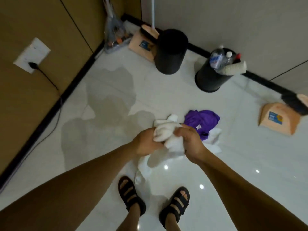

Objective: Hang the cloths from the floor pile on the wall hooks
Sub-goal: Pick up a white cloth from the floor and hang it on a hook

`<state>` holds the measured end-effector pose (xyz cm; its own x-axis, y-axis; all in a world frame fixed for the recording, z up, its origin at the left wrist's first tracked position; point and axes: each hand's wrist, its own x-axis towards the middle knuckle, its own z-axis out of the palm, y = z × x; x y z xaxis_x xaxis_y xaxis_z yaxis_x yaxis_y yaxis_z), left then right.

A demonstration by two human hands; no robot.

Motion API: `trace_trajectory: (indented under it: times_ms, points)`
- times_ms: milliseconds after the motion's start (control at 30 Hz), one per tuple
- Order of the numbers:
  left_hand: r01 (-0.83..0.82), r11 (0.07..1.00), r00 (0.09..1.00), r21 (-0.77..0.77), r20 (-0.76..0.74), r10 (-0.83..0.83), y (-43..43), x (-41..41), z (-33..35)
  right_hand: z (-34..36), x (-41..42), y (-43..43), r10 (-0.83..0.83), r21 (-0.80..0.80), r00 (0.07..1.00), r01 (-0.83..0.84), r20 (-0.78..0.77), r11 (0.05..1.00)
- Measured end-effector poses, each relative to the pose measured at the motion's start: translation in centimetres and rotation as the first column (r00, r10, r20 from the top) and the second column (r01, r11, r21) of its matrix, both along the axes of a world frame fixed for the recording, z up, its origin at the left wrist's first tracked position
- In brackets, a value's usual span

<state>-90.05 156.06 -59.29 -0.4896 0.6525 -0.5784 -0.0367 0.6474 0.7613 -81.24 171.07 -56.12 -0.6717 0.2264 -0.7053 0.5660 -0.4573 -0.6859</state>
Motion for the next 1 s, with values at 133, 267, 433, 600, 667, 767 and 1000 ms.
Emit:
trace_trajectory:
  times_ms: [133, 267, 433, 600, 667, 767, 1000]
  points:
    - [-0.172, 0.976, 0.946, 0.13, -0.253, 0.201, -0.4, -5.0, 14.0, 12.0, -2.4, -0.7, 0.095, -0.017, 0.988, -0.098, -0.12, 0.995]
    - [-0.155, 0.929, 0.883, 0.337, -0.375, 0.283, -1.0, -8.2, 27.4, 22.1, -5.6, -2.0, 0.254, 0.093, 0.937, -0.238, -0.24, 0.967]
    - [-0.402, 0.813, 0.761, 0.421, -0.34, 0.553, -2.6, -9.1, 38.1, 33.2, -8.3, -3.0, 0.446, 0.212, 0.86, -0.401, -0.247, 0.891]
    - [-0.766, 0.617, 0.64, 0.179, 0.121, 0.759, -6.7, -7.0, 43.7, 42.1, -9.8, -5.5, 0.165, 0.344, 0.932, -0.047, -0.324, 0.938]
    - [-0.767, 0.614, 0.635, 0.184, 0.085, 0.768, -7.7, -5.7, 45.3, 45.1, -10.3, -6.4, 0.114, 0.328, 0.921, 0.016, -0.372, 0.944]
    - [-0.73, 0.647, 0.669, 0.222, 0.035, 0.743, -8.7, -3.8, 47.5, 48.4, -10.8, -7.7, 0.056, 0.231, 0.896, 0.053, -0.44, 0.972]
    - [-0.502, 0.682, 0.783, 0.531, -0.055, 0.619, -10.3, -1.4, 52.8, 52.8, -10.2, -11.3, 0.176, 0.023, 0.812, -0.197, -0.556, 0.98]
